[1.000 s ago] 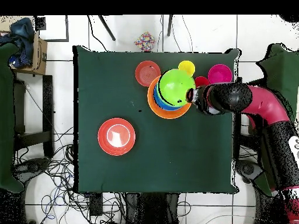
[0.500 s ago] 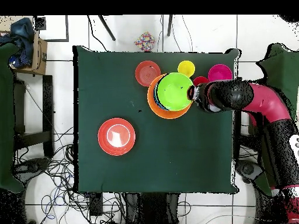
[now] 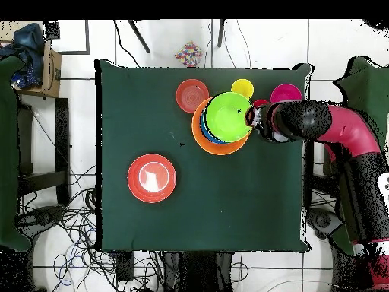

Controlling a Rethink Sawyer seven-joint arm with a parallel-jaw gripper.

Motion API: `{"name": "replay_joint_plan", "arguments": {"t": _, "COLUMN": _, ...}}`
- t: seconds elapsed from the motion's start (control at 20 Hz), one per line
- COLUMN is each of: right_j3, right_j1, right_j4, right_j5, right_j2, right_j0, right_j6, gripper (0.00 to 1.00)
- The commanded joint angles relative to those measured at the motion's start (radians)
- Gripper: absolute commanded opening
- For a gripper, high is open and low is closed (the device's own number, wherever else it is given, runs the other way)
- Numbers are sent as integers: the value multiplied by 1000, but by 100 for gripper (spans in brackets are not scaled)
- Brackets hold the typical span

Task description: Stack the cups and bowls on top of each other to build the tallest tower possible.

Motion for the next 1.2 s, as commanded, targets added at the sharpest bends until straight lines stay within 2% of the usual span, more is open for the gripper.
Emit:
{"name": "replay_joint_plan", "arguments": {"t": 0.05, "right_j3": -54, "right_j1": 48, "right_j4": -25, "right_j5": 53, "right_j2": -43, "right_j0": 46, "right_j6": -214, "gripper": 0}}
{"name": "replay_joint_plan", "arguments": {"t": 1.2, "right_j3": -112, "right_j1": 72, "right_j4": -18, "right_j5": 53, "right_j2": -47, "right_j0": 70, "right_j6": -196, "gripper": 0}}
